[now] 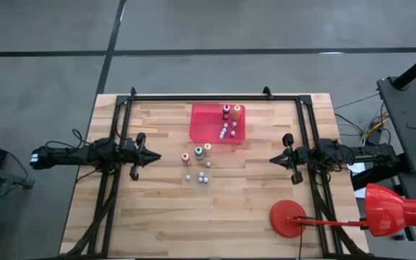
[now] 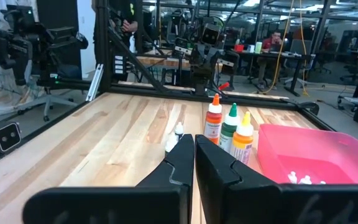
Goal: Pick & Place food coloring
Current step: Put the large orange food coloring bottle into the pink bin
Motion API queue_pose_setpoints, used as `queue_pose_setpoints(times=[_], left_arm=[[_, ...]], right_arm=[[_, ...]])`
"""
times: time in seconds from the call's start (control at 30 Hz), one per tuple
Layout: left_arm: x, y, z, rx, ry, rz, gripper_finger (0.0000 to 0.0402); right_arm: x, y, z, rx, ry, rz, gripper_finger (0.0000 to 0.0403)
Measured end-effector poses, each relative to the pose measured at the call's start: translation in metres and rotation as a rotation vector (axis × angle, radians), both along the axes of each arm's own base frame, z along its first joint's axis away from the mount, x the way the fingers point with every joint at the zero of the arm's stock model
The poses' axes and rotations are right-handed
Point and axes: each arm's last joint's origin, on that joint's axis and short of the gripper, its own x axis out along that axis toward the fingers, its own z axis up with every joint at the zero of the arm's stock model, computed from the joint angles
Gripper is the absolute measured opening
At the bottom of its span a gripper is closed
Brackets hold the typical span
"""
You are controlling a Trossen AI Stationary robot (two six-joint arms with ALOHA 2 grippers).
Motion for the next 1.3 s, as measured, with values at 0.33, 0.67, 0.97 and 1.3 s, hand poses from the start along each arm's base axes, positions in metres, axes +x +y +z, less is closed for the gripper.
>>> queue_pose_setpoints(times=[0.33,0.67,0.97,1.3], left_arm=[[0.0,0.0,0.0,0.0,0.0,0.0,0.0],[0.0,0.0,0.001,-0.031,-0.012,0.004,0.0],[0.0,0.0,0.004,-0.119,-0.034,0.008,0.0],[-0.004,0.001,0.032,-0.065,-0.338,0.019,0.0]], right_arm=[[0.0,0.0,0.0,0.0,0.0,0.0,0.0008],[0.0,0.0,0.0,0.0,0.0,0.0,0.0008],[0.0,0.0,0.0,0.0,0.0,0.0,0.0008],[0.0,0.0,0.0,0.0,0.0,0.0,0.0008]])
